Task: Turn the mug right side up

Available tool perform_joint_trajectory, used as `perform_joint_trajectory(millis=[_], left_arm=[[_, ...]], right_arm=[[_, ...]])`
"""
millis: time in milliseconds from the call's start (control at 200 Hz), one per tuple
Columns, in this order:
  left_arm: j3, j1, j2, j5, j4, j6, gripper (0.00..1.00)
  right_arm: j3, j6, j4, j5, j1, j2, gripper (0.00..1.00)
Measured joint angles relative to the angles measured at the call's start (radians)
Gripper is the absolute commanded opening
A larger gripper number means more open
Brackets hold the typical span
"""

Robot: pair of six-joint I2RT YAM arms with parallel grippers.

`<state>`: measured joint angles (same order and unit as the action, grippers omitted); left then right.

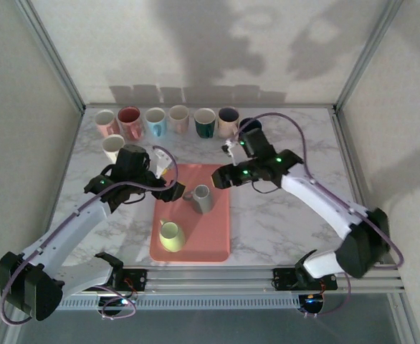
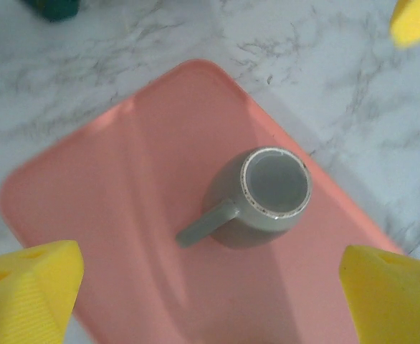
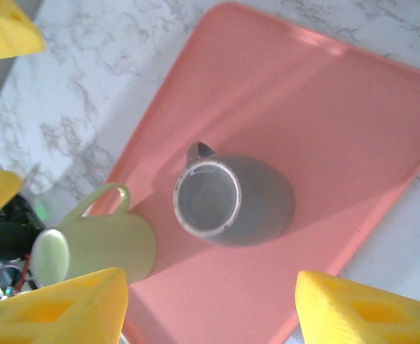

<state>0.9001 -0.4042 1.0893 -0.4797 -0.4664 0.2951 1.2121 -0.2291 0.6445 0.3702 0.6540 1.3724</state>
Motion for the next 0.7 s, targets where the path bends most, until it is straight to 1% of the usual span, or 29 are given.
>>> perform_joint_trajectory(millis=[95, 155, 280, 391, 511, 581, 696], left_arm=[[-0.041, -0.005, -0.023, -0.012, 0.002, 0.193, 0.94], [-0.068, -0.010, -0.028, -0.015, 0.002, 0.290, 0.94], [-0.106, -0.014, 0.011, 0.005, 0.020, 0.449, 0.86], [-0.131, -0.015, 0.072, 0.037, 0.065, 0.558, 0.84], [-0.161, -0.016, 0.111, 0.047, 0.114, 0.655, 0.81], [-0.164, -0.018, 0.137, 0.046, 0.144, 0.705, 0.75], [-0.142, -0.019, 0.203, 0.042, 0.149, 0.798, 0.69]], right_arm=[[-0.065, -0.003, 0.007, 0.023, -0.023, -0.093, 0.65], [-0.103, -0.003, 0.011, 0.031, -0.038, -0.131, 0.65], [-0.164, -0.004, 0.015, 0.045, -0.076, -0.169, 0.65], [-0.198, -0.004, 0.018, 0.057, -0.098, -0.174, 0.64], [-0.210, -0.008, 0.016, 0.076, -0.116, -0.174, 0.63], [-0.216, -0.011, 0.013, 0.083, -0.125, -0.174, 0.63], [-0.229, -0.019, 0.007, 0.098, -0.142, -0.173, 0.63]])
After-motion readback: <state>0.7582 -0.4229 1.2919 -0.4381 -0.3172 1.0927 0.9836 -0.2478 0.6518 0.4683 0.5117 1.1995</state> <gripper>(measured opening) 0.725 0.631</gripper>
